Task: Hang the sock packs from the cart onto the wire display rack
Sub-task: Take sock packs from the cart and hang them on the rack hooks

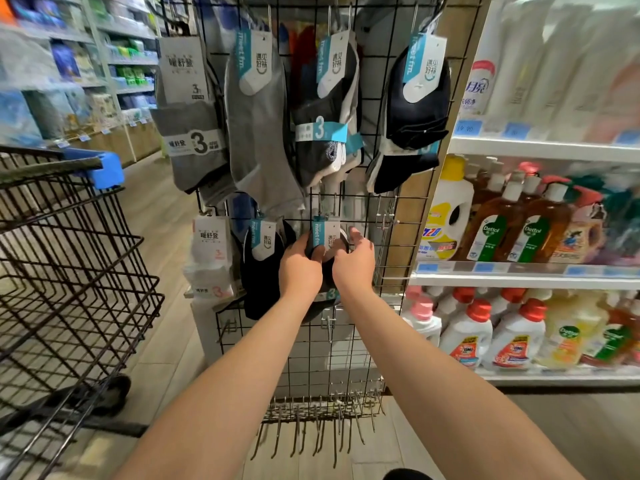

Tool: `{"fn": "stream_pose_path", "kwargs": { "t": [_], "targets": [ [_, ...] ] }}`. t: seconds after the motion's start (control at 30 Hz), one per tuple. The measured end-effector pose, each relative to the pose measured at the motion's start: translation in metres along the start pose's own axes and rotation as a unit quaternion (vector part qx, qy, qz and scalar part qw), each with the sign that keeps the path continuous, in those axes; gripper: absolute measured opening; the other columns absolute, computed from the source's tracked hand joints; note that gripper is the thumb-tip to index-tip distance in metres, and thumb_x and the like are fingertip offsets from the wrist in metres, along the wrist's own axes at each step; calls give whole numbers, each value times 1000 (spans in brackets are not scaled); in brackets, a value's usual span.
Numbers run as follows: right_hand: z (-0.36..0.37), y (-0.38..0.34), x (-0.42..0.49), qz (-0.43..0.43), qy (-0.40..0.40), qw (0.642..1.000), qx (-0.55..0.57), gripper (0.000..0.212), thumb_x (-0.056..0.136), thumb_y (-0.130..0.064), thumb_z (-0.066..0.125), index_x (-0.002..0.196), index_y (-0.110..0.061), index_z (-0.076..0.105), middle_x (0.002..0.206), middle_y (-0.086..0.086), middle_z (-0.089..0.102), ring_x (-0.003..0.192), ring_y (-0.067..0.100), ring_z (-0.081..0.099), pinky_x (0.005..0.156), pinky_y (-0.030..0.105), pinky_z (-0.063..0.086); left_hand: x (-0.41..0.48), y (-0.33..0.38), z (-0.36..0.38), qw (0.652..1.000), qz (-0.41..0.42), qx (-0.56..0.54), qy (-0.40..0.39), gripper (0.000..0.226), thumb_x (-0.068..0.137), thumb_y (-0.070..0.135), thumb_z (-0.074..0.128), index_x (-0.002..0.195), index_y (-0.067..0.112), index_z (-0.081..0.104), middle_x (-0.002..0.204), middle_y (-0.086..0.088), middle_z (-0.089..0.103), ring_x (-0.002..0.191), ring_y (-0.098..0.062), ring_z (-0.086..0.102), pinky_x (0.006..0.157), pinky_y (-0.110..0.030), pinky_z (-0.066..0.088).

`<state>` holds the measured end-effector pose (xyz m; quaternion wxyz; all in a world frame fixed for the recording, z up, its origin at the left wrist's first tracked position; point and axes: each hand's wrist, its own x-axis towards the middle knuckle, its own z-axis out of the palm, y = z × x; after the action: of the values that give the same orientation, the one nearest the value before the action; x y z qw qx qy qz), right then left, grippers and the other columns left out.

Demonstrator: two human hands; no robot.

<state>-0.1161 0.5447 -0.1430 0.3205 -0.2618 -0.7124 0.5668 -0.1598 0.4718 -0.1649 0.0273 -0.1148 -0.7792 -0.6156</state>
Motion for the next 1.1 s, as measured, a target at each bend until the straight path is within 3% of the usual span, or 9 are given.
{"fn": "stream_pose_path", "kwargs": {
  "t": [0.27, 0.37, 0.47, 0.6, 0.7, 0.87, 0.93, 1.0, 1.1],
  "targets": [
    [3, 9, 1, 44, -22, 999, 15, 55, 98, 0, 48, 150, -19, 46, 145, 0, 50, 130, 18, 52, 104, 26, 42, 10, -1, 0, 998, 7, 56, -17, 32, 98, 23, 57, 129, 26, 62, 130, -4, 62, 116, -26, 60, 100, -41, 50],
    [-1, 0, -9, 53, -9, 998, -37, 46, 97, -9, 49, 142, -19, 50, 137, 3, 46, 125, 22, 52, 110, 41, 44, -4, 8, -12, 997, -19, 69, -28, 42, 95, 17, 55, 136, 26, 58, 133, 0, 59, 118, -22, 58, 100, -38, 50],
    [-9, -28, -33, 95, -11, 992, -77, 29, 97, -16, 52, 126, -17, 56, 122, 3, 53, 114, 24, 56, 98, 42, 49, -27, 36, -37, 993, -63, 96, -27, 35, 99, 24, 52, 134, 19, 58, 129, 1, 56, 112, -16, 55, 92, -29, 44],
    [-21, -98, -74, 147, -115, 978, -93, 30, 99, -17, 52, 126, -20, 65, 117, -4, 67, 105, 12, 61, 93, 31, 50, -55, 88, -93, 981, -120, 133, -68, 28, 103, 32, 49, 123, 23, 66, 124, 4, 65, 104, -10, 59, 87, -26, 46],
    [-20, -165, -103, 180, -203, 957, -103, 24, 100, -17, 54, 119, -22, 68, 108, -8, 67, 94, 6, 60, 76, 19, 47, -70, 135, -154, 970, -178, 138, -92, 26, 103, 30, 50, 118, 22, 69, 118, 5, 70, 107, -13, 63, 92, -29, 49],
    [4, -269, -151, 165, -336, 914, -154, 17, 98, -18, 58, 108, -22, 70, 90, -7, 67, 75, 6, 59, 57, 7, 42, -99, 216, -264, 959, -232, 160, -41, 21, 101, 19, 54, 112, 17, 73, 110, 7, 70, 97, -10, 64, 81, -13, 46],
    [21, -307, -159, 153, -369, 902, -166, 18, 96, -18, 59, 107, -20, 73, 96, -4, 70, 83, 12, 63, 69, 13, 48, -107, 241, -304, 956, -245, 163, 0, 19, 100, 19, 55, 106, 23, 72, 104, 11, 67, 94, -8, 63, 77, -6, 42],
    [43, -343, -169, 135, -406, 887, -172, 21, 96, -17, 58, 110, -19, 74, 100, -1, 71, 86, 15, 62, 76, 26, 49, -115, 259, -352, 947, -271, 165, 42, 17, 100, 23, 56, 105, 30, 71, 102, 10, 70, 88, -8, 66, 75, -12, 46],
    [86, -380, -192, 131, -455, 869, -146, 19, 99, -13, 56, 109, -18, 71, 93, -8, 65, 80, 12, 60, 65, 20, 47, -130, 263, -421, 933, -325, 117, 104, 19, 101, 21, 55, 110, 23, 71, 103, 2, 72, 83, -11, 65, 79, -23, 52]
  ]
}}
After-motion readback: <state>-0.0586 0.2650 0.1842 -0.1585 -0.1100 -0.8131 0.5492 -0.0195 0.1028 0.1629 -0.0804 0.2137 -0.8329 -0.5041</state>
